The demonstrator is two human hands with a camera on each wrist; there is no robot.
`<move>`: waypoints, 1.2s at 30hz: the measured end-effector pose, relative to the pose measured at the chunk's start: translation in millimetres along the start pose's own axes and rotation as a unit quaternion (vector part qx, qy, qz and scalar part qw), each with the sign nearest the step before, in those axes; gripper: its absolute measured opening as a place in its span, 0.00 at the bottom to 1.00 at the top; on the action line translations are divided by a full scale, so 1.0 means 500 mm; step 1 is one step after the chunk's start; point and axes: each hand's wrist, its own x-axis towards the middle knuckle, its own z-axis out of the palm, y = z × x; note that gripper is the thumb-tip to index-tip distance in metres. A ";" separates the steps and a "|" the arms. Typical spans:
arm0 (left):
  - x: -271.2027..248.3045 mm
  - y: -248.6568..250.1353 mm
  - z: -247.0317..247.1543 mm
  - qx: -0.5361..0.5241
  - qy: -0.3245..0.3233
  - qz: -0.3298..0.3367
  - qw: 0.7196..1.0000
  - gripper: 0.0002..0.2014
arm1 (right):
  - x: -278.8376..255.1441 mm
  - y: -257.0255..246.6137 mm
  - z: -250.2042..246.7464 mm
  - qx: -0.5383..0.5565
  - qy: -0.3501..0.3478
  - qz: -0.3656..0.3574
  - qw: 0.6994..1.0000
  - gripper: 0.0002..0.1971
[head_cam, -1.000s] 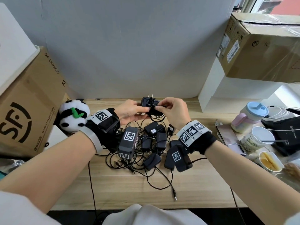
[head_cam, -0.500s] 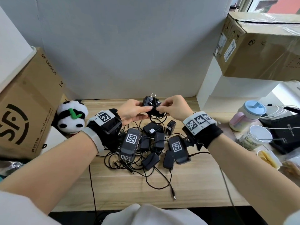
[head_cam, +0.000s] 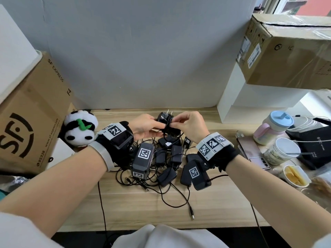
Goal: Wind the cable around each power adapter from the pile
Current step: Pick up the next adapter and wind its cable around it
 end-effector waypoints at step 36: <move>-0.010 -0.032 0.003 0.109 -0.049 0.012 0.993 0.13 | 0.041 0.010 -0.023 0.213 0.034 0.146 0.966 0.11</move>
